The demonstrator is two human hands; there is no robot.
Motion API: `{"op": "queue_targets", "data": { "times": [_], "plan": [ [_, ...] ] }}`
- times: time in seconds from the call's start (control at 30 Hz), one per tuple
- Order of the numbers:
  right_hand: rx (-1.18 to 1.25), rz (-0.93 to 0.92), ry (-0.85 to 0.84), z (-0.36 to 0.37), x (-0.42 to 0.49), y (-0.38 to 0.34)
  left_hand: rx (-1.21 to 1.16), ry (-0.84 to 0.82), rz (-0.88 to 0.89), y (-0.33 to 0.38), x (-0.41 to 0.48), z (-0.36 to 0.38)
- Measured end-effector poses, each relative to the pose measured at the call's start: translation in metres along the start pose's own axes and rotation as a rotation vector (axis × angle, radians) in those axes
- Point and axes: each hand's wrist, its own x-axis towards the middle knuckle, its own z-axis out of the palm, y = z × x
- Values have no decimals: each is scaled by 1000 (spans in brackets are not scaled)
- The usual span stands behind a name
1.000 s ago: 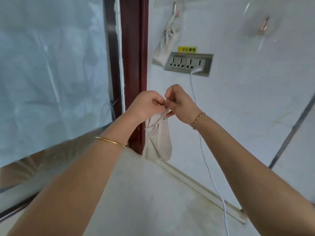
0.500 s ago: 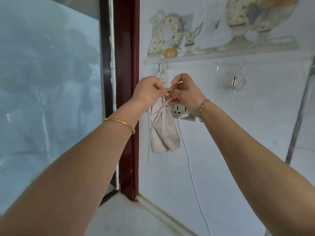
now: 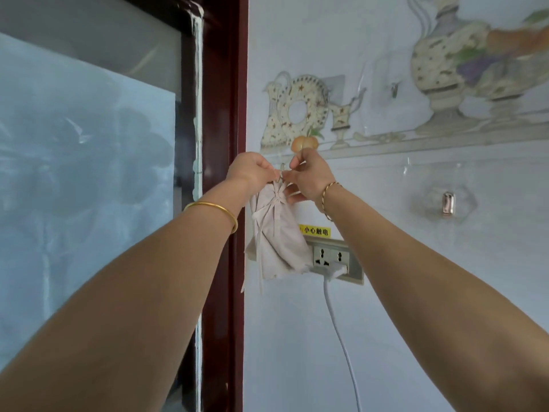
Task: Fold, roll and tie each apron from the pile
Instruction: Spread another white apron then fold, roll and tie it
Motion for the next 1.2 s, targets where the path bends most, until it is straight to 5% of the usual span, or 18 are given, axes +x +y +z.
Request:
{"op": "queue_targets", "data": {
  "times": [0.5, 0.83, 1.2],
  "plan": [
    [-501, -333, 279, 6, 90, 31, -86, 75, 11, -25, 78, 37],
    [-910, -313, 243, 11, 91, 31, -191, -56, -197, -29, 78, 39],
    [-555, -231, 259, 10, 32, 45, -121, 61, -90, -43, 37, 34]
  ]
}}
